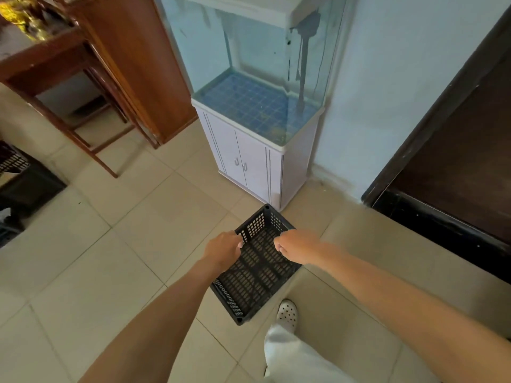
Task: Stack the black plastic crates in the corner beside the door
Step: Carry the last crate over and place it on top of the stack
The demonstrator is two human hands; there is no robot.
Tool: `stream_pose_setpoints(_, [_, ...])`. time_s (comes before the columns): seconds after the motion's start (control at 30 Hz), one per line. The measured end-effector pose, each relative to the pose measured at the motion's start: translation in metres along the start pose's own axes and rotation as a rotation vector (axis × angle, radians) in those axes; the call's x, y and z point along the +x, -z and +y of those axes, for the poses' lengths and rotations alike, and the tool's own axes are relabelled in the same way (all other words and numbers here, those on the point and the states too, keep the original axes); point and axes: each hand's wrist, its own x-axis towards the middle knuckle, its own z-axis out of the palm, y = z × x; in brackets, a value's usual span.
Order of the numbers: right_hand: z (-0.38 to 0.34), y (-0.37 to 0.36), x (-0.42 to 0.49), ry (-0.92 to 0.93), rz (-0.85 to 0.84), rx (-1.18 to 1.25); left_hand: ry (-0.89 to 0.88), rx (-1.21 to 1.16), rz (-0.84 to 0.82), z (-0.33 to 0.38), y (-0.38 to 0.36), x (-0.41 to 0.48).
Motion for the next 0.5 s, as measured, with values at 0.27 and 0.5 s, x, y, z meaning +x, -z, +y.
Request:
stream_pose_setpoints(0.27, [0.015,0.034,0.056,-0.113,0.012,0.065,-0.048,-0.019,0.043,-0.044,0.046,0.061])
stream_pose_setpoints(0.5, [-0.003,0.051,0.072,-0.229,0.036,0.102,-0.158,0.050,0.014,-0.080,0.065,0.087])
